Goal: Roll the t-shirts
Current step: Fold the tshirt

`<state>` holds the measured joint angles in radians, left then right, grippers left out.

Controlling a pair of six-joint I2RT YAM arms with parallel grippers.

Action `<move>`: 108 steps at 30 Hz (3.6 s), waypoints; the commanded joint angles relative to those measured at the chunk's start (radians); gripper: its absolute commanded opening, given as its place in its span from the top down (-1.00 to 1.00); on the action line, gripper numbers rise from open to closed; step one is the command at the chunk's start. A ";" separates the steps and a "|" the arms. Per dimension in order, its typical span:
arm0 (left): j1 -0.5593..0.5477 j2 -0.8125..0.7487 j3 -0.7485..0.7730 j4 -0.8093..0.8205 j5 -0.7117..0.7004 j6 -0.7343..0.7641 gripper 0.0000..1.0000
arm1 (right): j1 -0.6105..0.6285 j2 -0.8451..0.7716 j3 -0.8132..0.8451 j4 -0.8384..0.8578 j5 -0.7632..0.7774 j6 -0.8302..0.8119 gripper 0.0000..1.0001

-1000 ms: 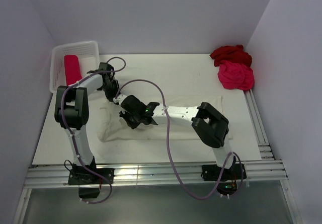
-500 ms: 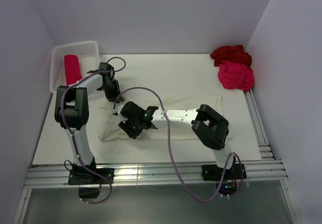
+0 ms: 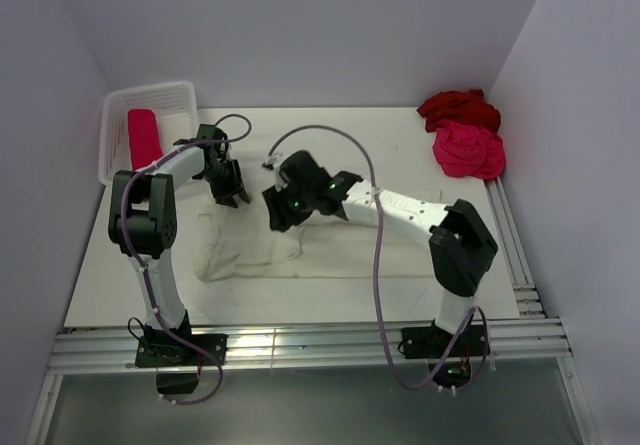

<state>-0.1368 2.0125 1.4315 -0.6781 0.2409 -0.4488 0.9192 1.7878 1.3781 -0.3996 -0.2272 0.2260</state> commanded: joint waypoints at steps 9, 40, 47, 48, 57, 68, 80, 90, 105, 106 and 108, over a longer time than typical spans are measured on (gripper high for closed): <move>-0.018 -0.302 -0.095 -0.158 0.003 0.030 -0.11 | -0.325 0.238 0.314 -0.223 -0.029 0.015 -0.33; -0.015 -0.485 -0.692 0.219 -0.063 -0.415 -0.84 | -0.813 0.076 -0.099 -0.306 0.454 0.328 0.51; -0.046 -0.278 -0.492 0.152 -0.150 -0.328 -0.69 | -0.835 0.075 -0.161 -0.370 0.480 0.400 0.86; -0.055 -0.223 -0.418 0.137 -0.172 -0.311 -0.68 | -0.841 0.065 -0.178 -0.367 0.470 0.409 0.86; -0.133 0.103 -0.017 0.009 -0.282 -0.197 -0.62 | -0.872 -0.063 -0.378 -0.338 0.419 0.450 1.00; -0.149 0.420 0.476 -0.106 -0.299 -0.133 -0.58 | -0.745 -0.225 -0.567 -0.349 0.338 0.522 1.00; -0.193 0.622 0.896 -0.009 -0.210 -0.068 -0.53 | -0.280 -0.189 -0.467 -0.444 0.236 0.661 1.00; -0.201 0.465 0.905 0.052 -0.210 -0.010 -0.68 | -0.226 -0.278 -0.293 -0.565 0.291 0.583 0.34; -0.133 -0.139 0.296 0.053 -0.128 -0.161 -0.78 | -0.584 0.002 0.119 -0.274 -0.033 0.227 -0.21; -0.133 -0.191 0.158 0.090 -0.111 -0.181 -0.78 | -0.597 0.057 0.140 -0.231 -0.040 0.219 -0.23; -0.132 -0.225 0.046 0.158 -0.071 -0.238 -0.78 | -0.623 0.114 0.215 -0.200 -0.069 0.190 -0.26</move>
<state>-0.2562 1.7744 1.6466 -0.5827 0.0978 -0.5880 0.3321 1.8454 1.4948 -0.7132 -0.1905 0.5068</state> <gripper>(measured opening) 0.893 0.623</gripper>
